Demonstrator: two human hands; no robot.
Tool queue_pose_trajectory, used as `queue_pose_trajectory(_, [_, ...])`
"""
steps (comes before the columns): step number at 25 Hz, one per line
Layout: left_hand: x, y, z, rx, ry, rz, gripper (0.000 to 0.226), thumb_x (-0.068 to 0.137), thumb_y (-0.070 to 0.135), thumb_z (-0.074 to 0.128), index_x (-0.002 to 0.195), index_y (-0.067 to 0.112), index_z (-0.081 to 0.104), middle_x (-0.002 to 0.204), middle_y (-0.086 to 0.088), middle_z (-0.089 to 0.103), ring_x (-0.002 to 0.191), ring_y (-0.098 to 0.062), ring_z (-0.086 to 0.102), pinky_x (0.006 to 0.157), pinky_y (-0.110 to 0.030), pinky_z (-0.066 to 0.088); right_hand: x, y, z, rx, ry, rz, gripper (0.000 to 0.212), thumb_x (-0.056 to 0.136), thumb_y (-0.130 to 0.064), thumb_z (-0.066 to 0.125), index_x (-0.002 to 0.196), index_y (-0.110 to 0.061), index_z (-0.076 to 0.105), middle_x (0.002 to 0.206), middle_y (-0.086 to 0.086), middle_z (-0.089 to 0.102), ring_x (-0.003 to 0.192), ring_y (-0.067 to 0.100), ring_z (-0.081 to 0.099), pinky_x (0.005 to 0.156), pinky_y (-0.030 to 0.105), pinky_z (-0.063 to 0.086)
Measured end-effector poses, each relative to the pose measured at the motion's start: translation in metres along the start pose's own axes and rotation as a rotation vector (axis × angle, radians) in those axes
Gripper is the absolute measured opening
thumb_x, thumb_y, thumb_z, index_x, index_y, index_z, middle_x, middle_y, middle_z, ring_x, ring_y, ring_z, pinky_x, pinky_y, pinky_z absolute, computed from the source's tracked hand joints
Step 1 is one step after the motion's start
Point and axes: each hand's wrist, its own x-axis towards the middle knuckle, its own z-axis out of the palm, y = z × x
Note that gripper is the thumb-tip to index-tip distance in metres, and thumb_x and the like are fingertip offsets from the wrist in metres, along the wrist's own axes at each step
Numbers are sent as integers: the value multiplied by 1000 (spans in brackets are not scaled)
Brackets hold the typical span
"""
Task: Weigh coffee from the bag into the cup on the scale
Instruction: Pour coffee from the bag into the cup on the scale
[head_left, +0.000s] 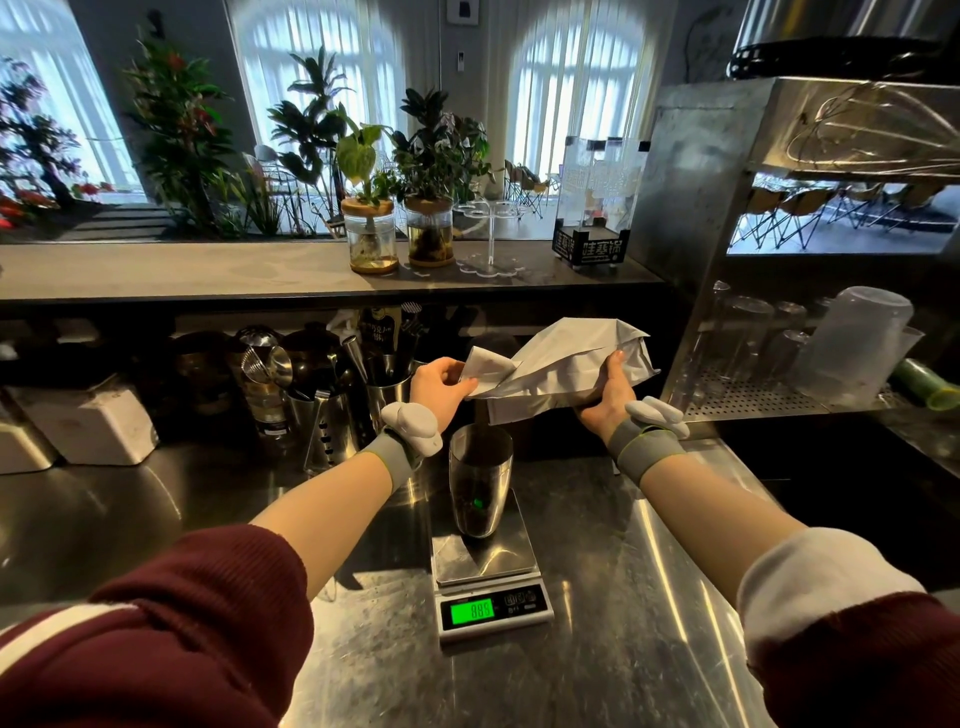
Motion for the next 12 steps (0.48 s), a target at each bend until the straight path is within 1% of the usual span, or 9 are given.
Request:
queue_pose_trajectory(3, [0,0,-1,9,-10,13,23,82,7,64,103,-2,63,101,-21,68,85,-19,59,79,-32,52,2,2,-1,8,-13,2,39,91,-45,55,116,-16,58,133,9,59,111,29,61,82,44,47])
queue_pose_trajectory(5, [0,-1,-2,-17,-25,-1,25,82,7,64,106,-2,63,103,-22,67,86,-20,59,77,-30,52,4,2,-1,11,-13,2,47,90,-46,55,124,-14,58,133,9,59,117,29,59,84,45,48])
queue_pose_trajectory(7, [-1,-1,-3,-39,-39,-30,30,82,7,64,111,-1,61,109,-21,66,92,-22,59,85,-36,52,7,2,-1,12,-9,-2,54,89,-47,56,132,-15,55,133,10,60,121,30,57,87,47,48])
queue_pose_trajectory(9, [-1,-1,-3,-70,-55,-73,34,82,6,62,115,-1,58,115,-22,63,101,-27,59,93,-42,49,9,1,-1,12,-10,-7,56,89,-48,56,134,-15,53,133,10,59,121,31,57,89,49,48])
queue_pose_trajectory(12, [0,-1,-2,-102,-88,-120,37,83,6,60,119,0,55,121,-21,61,112,-32,57,98,-44,46,10,1,-1,19,-16,-14,56,90,-47,55,134,-15,52,133,11,59,121,32,56,92,51,47])
